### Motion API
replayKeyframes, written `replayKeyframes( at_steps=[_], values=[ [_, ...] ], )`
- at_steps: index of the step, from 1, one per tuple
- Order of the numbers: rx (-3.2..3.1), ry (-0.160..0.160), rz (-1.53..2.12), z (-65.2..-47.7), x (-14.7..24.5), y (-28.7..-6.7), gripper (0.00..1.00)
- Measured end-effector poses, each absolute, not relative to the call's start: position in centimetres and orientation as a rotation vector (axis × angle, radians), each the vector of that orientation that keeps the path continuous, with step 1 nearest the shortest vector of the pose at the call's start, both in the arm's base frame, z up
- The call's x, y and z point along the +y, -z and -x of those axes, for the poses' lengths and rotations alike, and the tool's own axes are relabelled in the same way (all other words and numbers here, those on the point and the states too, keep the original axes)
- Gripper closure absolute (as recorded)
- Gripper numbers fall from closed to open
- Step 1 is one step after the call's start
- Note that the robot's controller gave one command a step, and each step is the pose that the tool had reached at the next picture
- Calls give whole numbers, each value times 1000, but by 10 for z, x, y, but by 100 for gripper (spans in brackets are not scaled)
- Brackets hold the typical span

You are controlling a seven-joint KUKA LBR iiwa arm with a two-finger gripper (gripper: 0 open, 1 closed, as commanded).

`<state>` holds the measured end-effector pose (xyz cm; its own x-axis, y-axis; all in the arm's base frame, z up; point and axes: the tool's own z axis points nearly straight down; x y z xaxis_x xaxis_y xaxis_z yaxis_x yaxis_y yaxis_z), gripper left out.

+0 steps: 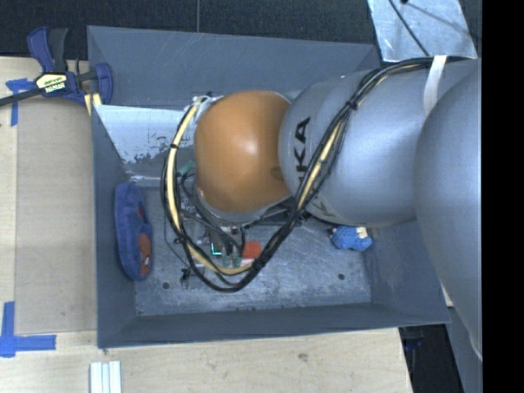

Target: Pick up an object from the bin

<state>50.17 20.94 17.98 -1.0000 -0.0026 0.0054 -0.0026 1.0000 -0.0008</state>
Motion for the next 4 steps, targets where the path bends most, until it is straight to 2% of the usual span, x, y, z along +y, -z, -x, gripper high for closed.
replayKeyframes(
  at_steps=[1, 2, 3, 4],
  values=[
    [-3106, -5, -444, -540, 123, -80, 0],
    [-3112, -3, -482, -575, 82, -92, 0],
    [-3044, -1, -777, -579, 54, -71, 0],
    [-3044, 1, -776, -579, 55, -72, 100]
  ],
)
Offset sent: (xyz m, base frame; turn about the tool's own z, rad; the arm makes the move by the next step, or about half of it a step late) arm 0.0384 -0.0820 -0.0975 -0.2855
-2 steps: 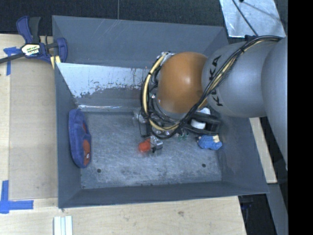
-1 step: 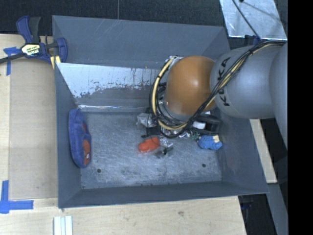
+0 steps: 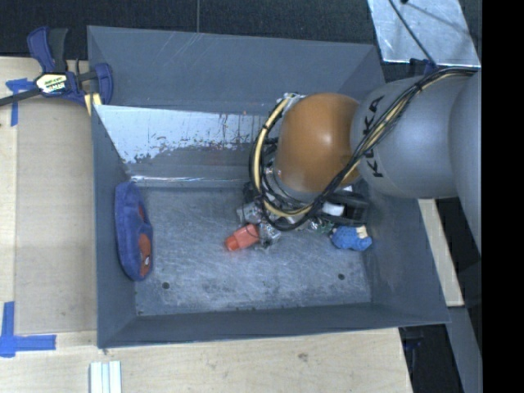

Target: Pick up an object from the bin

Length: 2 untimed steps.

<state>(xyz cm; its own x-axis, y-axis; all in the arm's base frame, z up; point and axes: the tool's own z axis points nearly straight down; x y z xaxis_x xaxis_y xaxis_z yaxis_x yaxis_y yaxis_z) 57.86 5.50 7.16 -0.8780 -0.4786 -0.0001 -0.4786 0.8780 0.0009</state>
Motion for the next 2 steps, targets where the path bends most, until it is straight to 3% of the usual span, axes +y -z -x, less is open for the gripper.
replayKeyframes(
  at_steps=[1, 2],
  values=[
    [-3027, -3, -886, -567, 64, -239, 100],
    [-3048, 1, -742, -508, 51, -184, 100]
  ],
)
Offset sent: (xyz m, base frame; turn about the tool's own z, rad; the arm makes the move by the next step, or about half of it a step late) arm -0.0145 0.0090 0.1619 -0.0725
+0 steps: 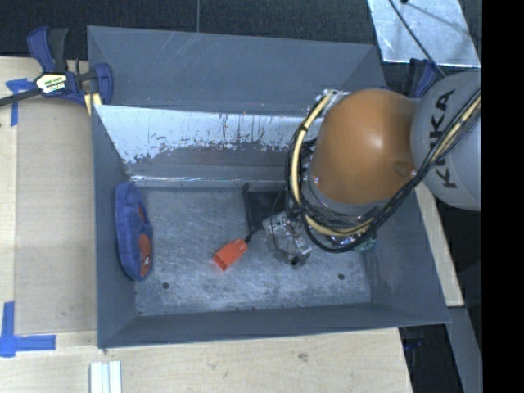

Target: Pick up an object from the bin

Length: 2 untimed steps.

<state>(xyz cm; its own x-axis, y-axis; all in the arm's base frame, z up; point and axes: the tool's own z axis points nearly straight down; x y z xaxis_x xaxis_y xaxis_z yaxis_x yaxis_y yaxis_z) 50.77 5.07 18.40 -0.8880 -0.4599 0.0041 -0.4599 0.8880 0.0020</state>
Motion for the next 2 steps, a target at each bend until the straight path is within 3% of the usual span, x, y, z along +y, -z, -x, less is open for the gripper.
replayKeyframes(
  at_steps=[1, 2],
  values=[
    [-3108, 2, -443, -512, 88, -132, 100],
    [-3112, 1, -441, -513, 87, -133, 0]
  ],
)
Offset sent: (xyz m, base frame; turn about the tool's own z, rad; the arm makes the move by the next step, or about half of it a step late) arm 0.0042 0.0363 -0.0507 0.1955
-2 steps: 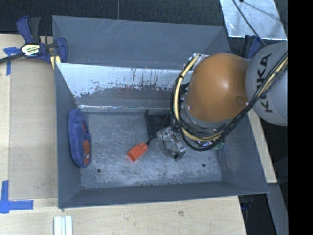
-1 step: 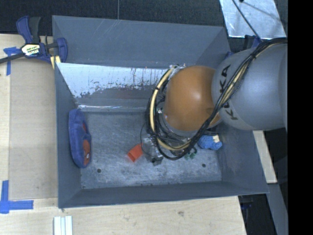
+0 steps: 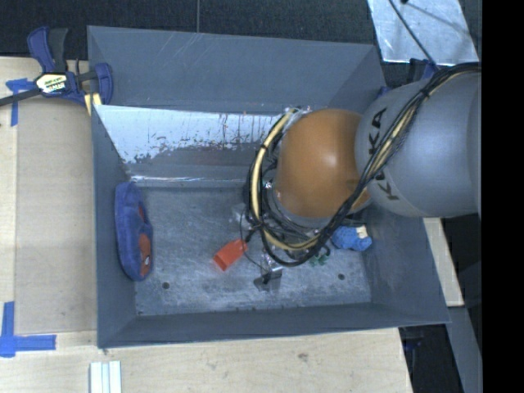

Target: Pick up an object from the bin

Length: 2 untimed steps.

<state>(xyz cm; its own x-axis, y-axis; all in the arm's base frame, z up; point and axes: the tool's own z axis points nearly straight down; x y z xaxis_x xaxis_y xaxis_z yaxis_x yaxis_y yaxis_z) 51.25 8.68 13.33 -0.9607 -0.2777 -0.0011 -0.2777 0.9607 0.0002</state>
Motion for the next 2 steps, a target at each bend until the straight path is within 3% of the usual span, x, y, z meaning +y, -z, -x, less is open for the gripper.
replayKeyframes(
  at_steps=[1, 2],
  values=[
    [3092, 0, 570, -537, 91, -68, 0],
    [3087, -1, 565, -539, 91, -73, 100]
  ],
)
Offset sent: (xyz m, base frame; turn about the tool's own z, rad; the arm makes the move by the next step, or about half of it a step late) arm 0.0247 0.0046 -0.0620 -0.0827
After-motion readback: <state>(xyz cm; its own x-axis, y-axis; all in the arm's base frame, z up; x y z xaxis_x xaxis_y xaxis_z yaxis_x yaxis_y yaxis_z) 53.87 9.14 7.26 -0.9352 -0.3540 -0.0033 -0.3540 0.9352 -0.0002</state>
